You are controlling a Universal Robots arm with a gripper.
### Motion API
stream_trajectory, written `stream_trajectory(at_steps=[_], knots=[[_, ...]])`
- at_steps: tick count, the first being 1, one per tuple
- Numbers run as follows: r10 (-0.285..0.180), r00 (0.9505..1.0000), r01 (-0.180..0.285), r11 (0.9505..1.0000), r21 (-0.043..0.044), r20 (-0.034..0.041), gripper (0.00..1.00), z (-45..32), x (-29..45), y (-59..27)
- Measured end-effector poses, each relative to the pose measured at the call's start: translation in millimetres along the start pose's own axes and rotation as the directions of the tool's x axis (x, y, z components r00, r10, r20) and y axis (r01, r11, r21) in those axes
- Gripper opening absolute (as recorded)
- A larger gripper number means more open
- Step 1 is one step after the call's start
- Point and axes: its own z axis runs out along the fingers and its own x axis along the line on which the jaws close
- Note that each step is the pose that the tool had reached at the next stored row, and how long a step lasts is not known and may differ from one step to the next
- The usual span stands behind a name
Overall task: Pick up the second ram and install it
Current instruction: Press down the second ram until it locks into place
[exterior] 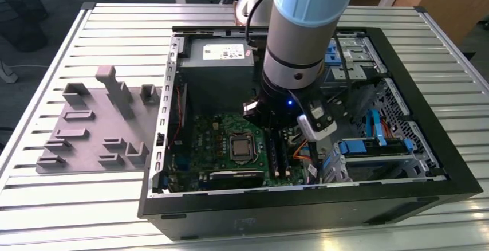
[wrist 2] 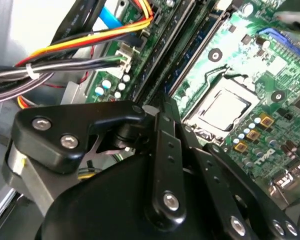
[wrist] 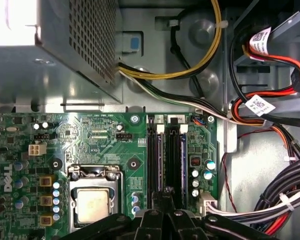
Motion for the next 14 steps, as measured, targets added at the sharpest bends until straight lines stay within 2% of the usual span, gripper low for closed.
stream_trajectory(at_steps=[3,4,14], knots=[[0.0,1.0,0.0,1.0,0.0026,-0.0009,0.11,-12.4,0.1,0.0],[0.0,1.0,0.0,1.0,0.0024,-0.0008,0.11,-13.6,0.1,0.1],[0.0,1.0,0.0,1.0,0.0027,-0.0009,0.11,-13.9,0.1,0.1]])
